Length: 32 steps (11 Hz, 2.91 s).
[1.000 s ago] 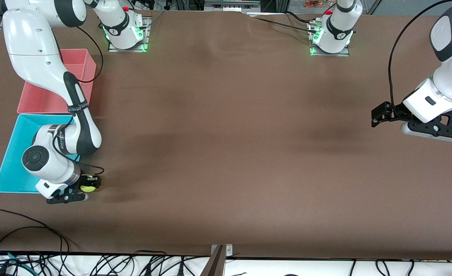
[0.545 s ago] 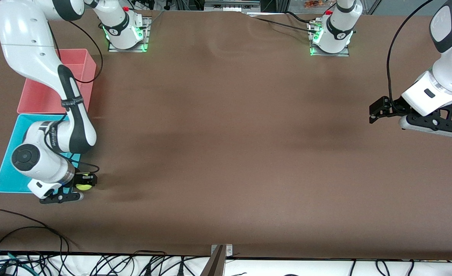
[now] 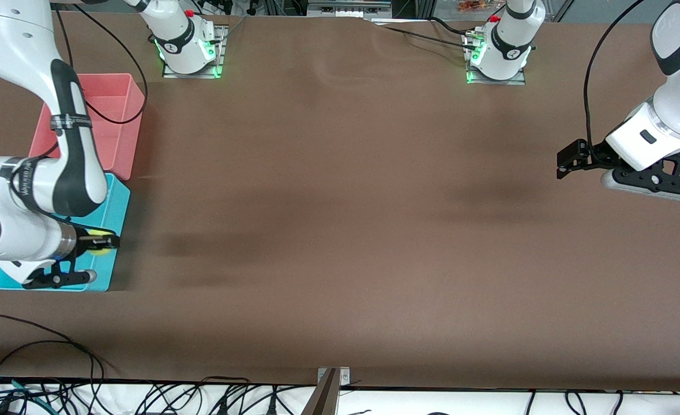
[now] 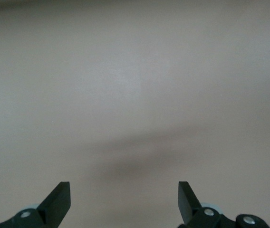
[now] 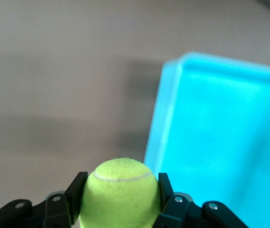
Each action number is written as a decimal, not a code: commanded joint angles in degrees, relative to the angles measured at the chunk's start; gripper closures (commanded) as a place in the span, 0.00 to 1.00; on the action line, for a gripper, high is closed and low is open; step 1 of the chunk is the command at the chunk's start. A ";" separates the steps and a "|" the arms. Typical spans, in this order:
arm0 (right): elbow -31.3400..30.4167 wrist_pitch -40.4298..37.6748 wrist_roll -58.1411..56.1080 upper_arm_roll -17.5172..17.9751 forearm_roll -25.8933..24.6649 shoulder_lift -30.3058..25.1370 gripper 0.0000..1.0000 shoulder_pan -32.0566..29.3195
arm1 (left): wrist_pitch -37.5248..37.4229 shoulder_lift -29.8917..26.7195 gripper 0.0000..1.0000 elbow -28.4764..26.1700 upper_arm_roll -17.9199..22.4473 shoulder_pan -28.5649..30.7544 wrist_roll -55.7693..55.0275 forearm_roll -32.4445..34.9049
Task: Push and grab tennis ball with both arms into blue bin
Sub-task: 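Grasp the tennis ball with the right gripper and lift it over the blue bin, then lower the ball into the blue bin and open the right gripper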
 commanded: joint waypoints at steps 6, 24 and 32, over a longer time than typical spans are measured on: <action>-13.60 -3.08 -12.03 -0.51 3.87 -5.69 0.84 -10.00 | -3.01 -0.69 0.00 2.20 -1.27 -0.16 0.03 0.72; -14.88 -2.60 -8.55 0.28 5.37 -11.59 0.00 -10.46 | -4.42 -0.69 0.00 2.20 -0.66 0.72 0.20 0.64; -4.96 -6.04 1.32 0.46 4.13 -18.69 0.00 -2.11 | -4.68 -0.69 0.00 2.03 -1.19 0.54 -0.24 0.72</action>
